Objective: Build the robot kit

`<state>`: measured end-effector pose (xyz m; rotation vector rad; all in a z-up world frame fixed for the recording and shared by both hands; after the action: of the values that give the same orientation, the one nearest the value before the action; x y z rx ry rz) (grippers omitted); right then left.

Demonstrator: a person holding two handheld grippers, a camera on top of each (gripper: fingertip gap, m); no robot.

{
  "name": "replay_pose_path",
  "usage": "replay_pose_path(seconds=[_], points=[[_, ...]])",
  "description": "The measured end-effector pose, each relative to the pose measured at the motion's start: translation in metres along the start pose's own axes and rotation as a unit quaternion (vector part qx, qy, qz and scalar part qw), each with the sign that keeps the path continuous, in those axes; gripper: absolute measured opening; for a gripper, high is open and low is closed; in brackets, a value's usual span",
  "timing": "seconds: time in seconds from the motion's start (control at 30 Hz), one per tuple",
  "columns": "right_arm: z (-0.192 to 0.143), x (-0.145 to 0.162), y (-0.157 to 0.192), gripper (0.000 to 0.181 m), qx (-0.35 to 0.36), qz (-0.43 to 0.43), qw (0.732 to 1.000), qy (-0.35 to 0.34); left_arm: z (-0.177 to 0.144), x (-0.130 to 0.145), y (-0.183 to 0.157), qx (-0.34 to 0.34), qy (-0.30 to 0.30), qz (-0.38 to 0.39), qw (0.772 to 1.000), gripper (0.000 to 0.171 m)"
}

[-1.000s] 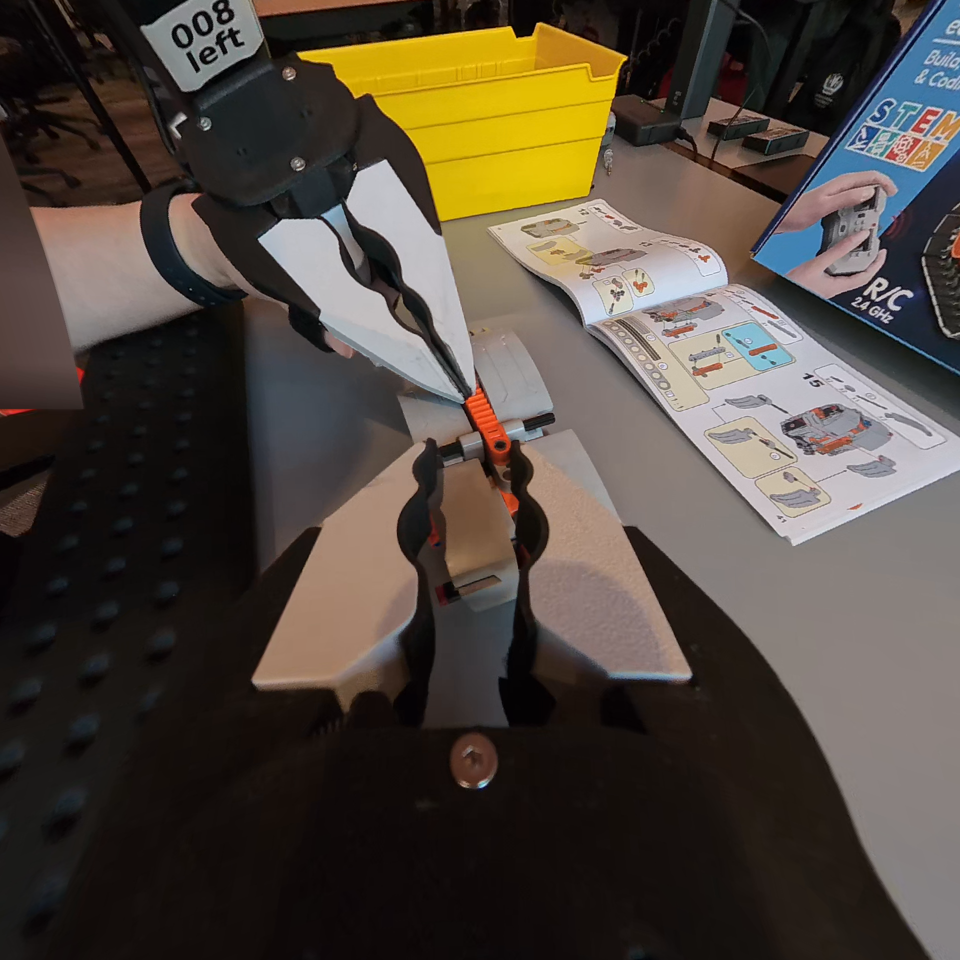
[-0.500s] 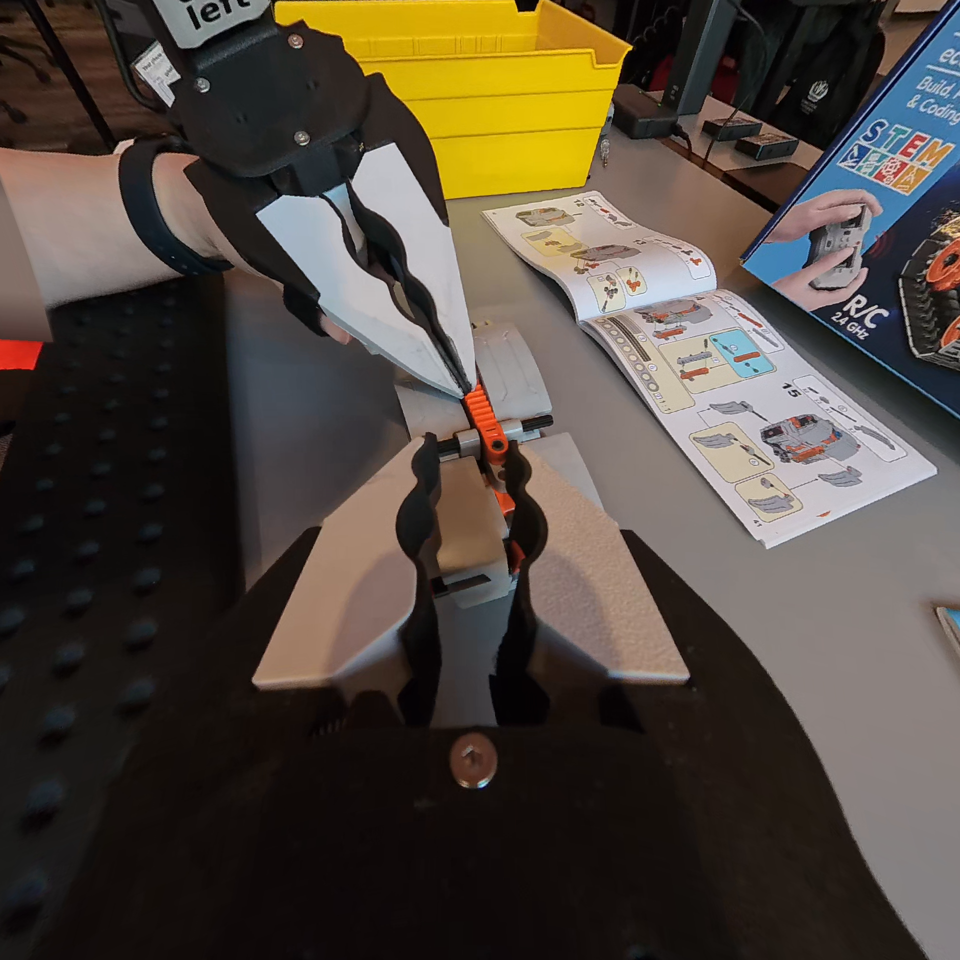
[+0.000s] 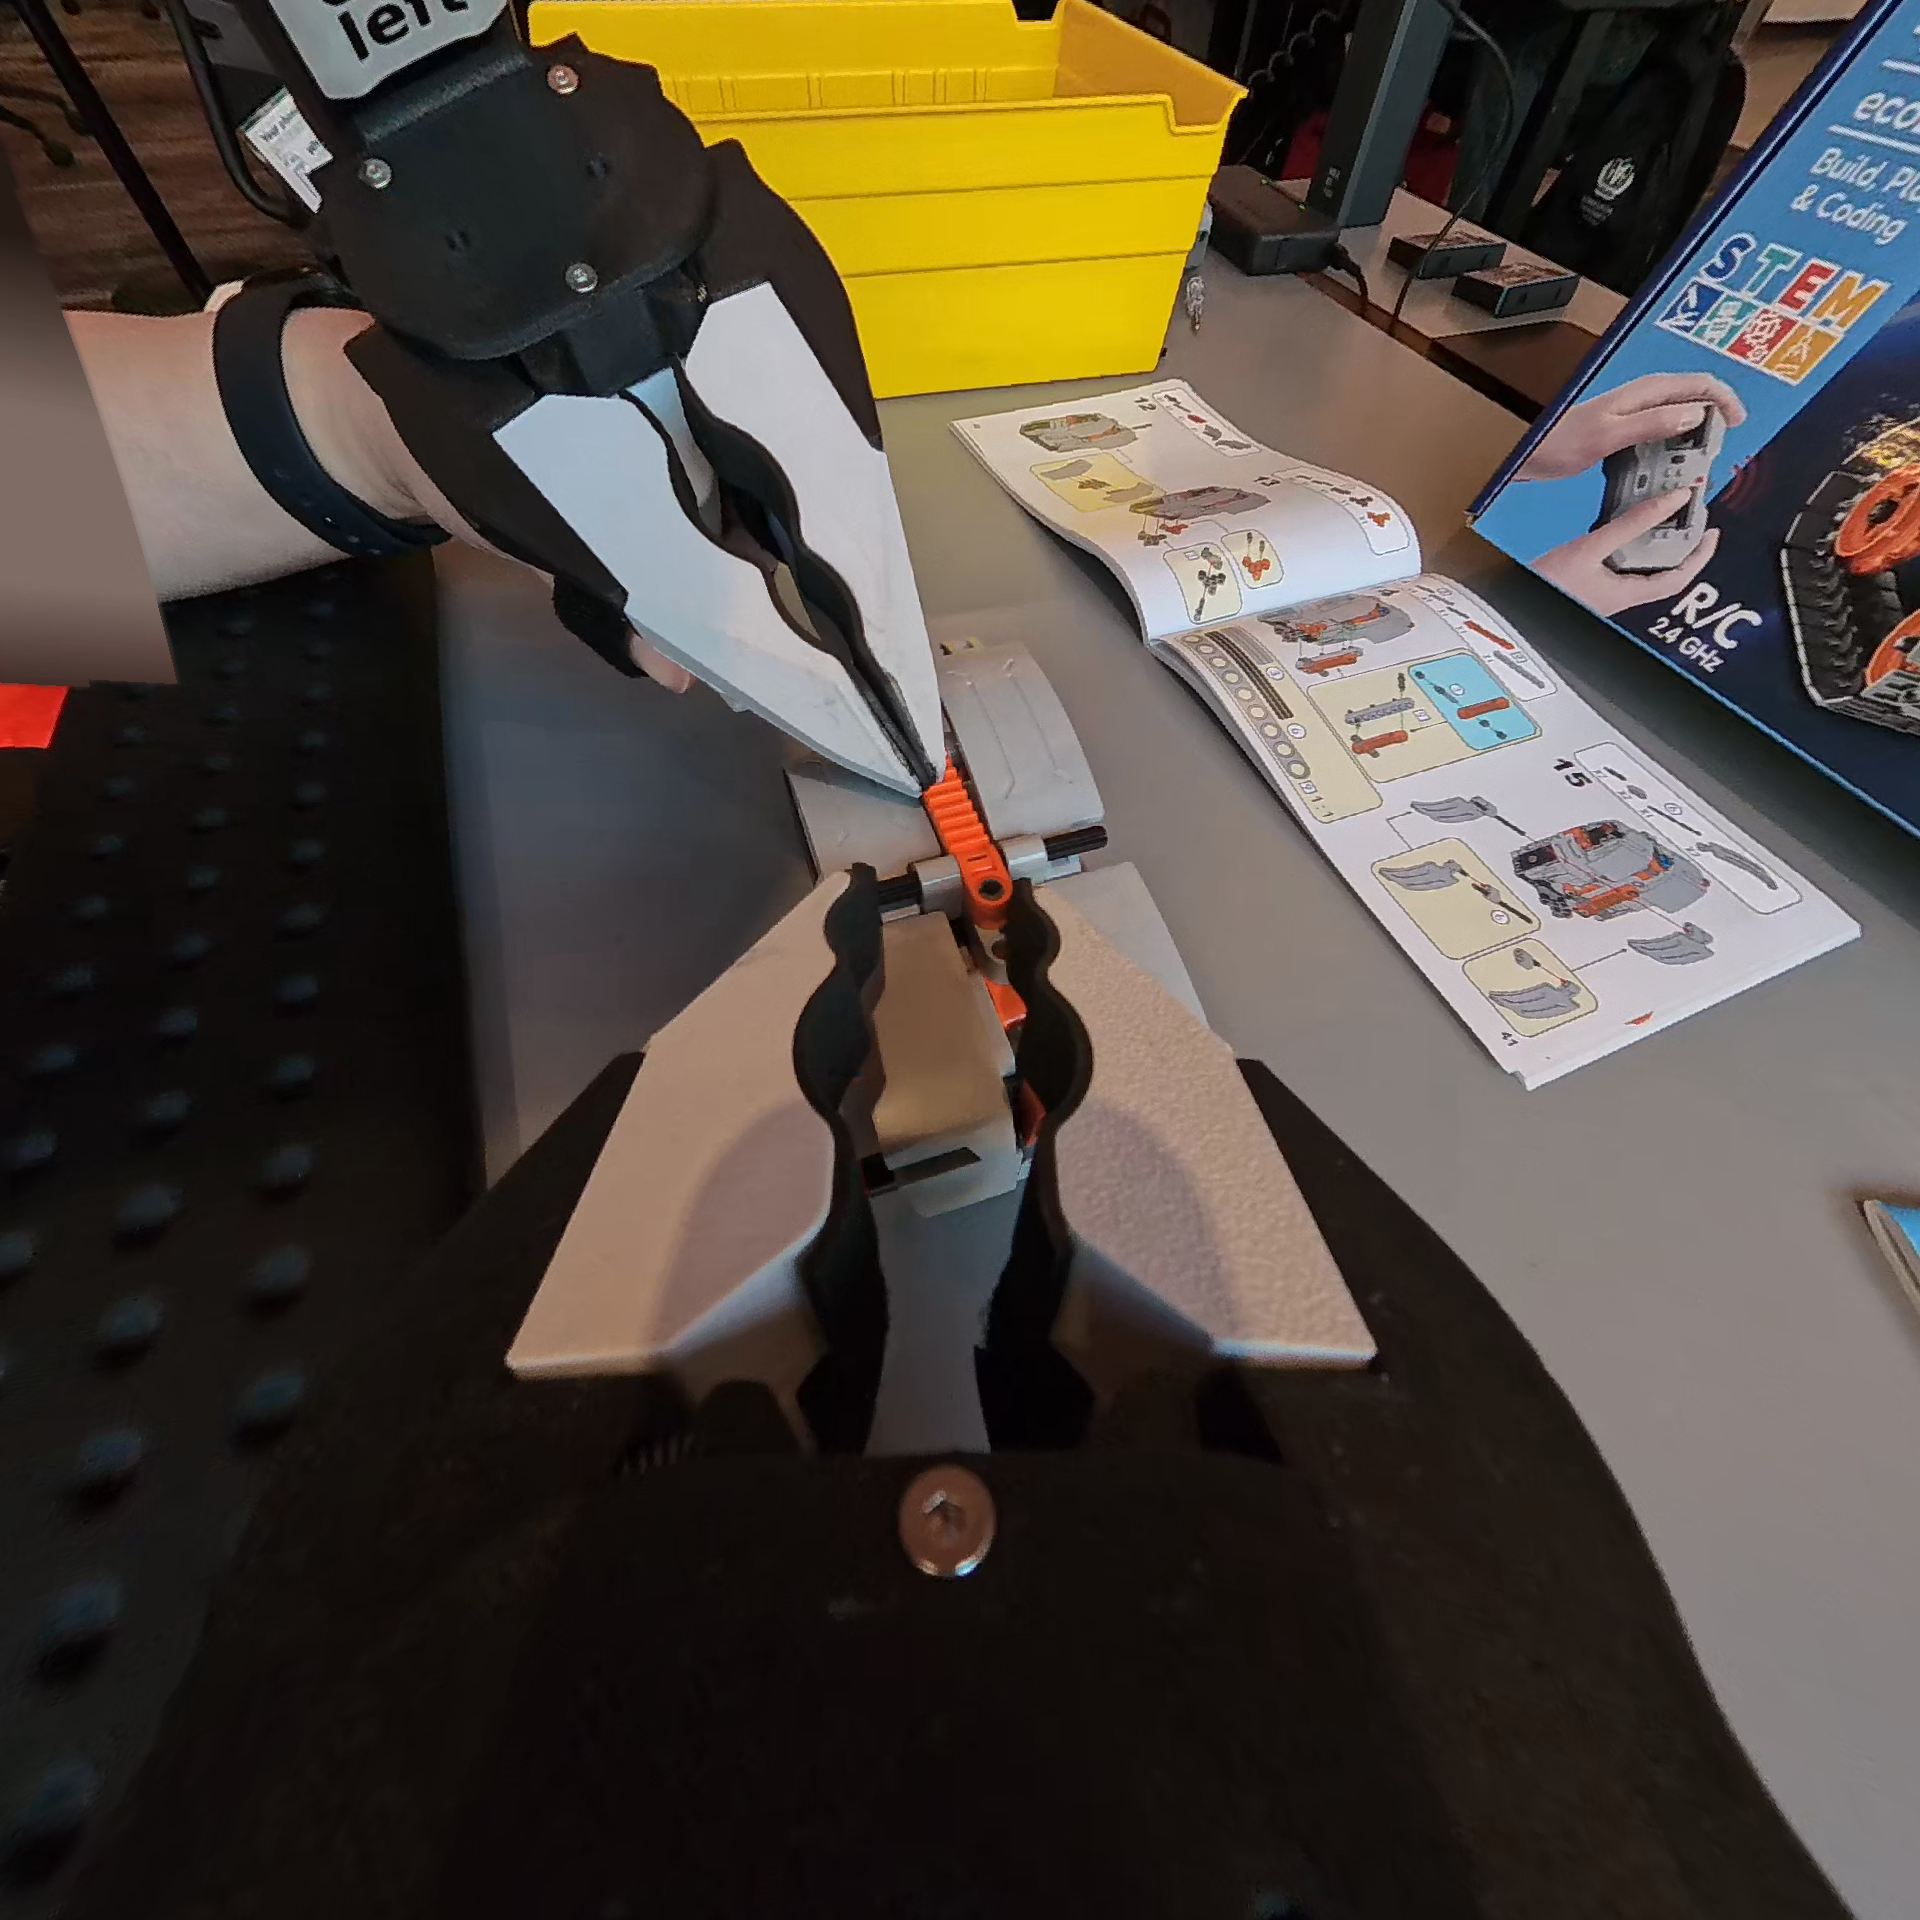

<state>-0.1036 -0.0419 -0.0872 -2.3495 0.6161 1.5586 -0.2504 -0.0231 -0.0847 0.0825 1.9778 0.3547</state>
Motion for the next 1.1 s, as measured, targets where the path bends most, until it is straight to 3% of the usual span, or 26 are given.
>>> replay_pose_path(seconds=[0.6,0.77,0.87,1.0,1.1], points=[[0.002,-0.001,0.004,0.023,0.016,0.0,1.0,0.002,-0.002,0.0,0.0,-0.003,0.0,0.016,1.0,0.0],[0.002,0.0,0.004,0.024,-0.033,0.051,0.998,-0.001,-0.007,0.004,0.002,0.003,-0.016,0.041,0.999,0.0],[-0.005,-0.003,0.012,0.0,-0.087,0.024,0.996,-0.01,-0.013,0.006,0.006,0.0,-0.038,0.047,0.998,0.0],[-0.023,-0.016,-0.001,0.022,-0.045,0.001,0.994,-0.101,-0.045,-0.012,0.016,0.014,-0.147,-0.024,0.989,0.0],[-0.018,-0.009,0.002,0.024,-0.067,0.01,0.995,-0.073,-0.062,-0.014,0.016,0.037,-0.159,-0.1,0.982,0.0]])
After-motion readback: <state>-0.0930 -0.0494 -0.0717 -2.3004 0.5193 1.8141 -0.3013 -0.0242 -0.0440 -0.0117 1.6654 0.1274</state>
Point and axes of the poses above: each gripper's, where its closed fingertips meet, z out along the fingers, x out of its underside, y = z × x across the jaws, the point moved 8 cm from there along -z, back along the fingers, and after that the axes turned 3 degrees about z, right-handed, at the moved point
